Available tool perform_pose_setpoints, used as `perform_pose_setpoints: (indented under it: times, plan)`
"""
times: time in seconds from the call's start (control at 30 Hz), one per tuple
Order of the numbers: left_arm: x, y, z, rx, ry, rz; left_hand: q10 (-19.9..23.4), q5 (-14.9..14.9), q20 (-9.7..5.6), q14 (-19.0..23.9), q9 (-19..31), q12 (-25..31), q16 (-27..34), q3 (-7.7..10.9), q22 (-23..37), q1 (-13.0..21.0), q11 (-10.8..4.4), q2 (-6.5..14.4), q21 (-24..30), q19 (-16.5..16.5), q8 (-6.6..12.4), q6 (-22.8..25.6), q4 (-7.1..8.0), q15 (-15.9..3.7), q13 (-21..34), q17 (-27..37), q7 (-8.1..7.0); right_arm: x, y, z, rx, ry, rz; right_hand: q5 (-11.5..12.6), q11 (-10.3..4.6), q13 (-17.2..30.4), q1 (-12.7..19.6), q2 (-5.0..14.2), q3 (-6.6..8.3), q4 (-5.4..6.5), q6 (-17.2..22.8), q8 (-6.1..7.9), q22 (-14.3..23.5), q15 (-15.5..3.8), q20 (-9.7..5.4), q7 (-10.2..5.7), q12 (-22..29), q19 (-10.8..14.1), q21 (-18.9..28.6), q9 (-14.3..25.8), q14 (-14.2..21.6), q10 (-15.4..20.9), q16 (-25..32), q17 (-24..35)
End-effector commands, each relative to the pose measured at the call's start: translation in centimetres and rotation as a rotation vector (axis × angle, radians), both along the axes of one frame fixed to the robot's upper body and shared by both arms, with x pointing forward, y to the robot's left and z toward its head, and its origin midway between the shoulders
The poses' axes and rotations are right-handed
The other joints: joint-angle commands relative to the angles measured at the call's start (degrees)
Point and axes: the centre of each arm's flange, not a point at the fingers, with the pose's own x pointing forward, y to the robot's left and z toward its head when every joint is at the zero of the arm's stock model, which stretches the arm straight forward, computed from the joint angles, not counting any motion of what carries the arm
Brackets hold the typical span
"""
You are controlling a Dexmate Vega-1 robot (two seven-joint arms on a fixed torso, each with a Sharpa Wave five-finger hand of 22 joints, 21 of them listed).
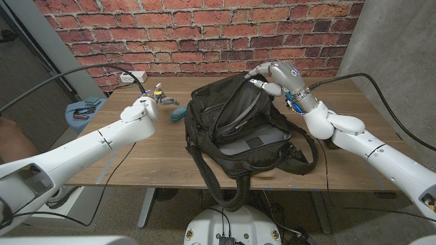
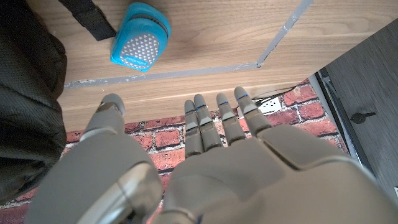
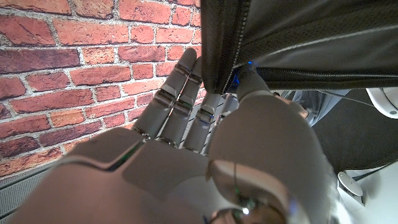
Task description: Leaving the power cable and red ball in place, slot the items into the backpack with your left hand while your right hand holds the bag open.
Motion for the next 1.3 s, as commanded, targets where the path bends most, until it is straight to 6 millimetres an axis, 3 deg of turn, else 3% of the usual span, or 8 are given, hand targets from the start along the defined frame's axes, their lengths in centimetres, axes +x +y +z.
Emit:
perform_pose_setpoints:
  times: [0.03, 1.3]
  plan:
    - [1.0, -1.0, -0.4, 0.005, 0.056, 0.0, 0.1, 0.0, 0.33, 0.1, 0.3, 0.4, 0.1, -0.47, 0.2, 2.8, 0.26, 3.1, 0.3, 0.1, 0.16, -0.1, 0.06, 0.26, 0.2, 0.2, 0.71, 0.1, 0.2, 0.8, 0.003, -0.018, 0.015, 0.5, -0.1, 0.1, 0.3, 0.22, -0.15, 0.09, 0.5, 0.21, 0.1, -7.44, -4.49, -0.25, -0.1, 0.4, 0.2, 0.2, 0.8, 0.3, -0.4, 0.3]
    - [3.2, -4.1, -1.3, 0.044, 0.089, 0.033, -0.6, -0.3, 0.76, 0.1, 0.4, 0.2, 0.0, -1.19, 0.3, 2.7, 1.32, 3.2, 0.2, -0.4, 0.2, -0.3, -0.04, 0.85, 1.4, 0.2, 1.85, 0.9, 0.8, 2.7, 0.001, -0.051, 0.061, 0.6, -0.07, 0.4, 0.7, 0.41, -0.74, 0.23, 0.7, 0.02, 0.1, -7.45, -4.49, -0.16, -0.3, 0.4, 0.2, 0.2, 1.1, 0.6, -0.8, 0.5]
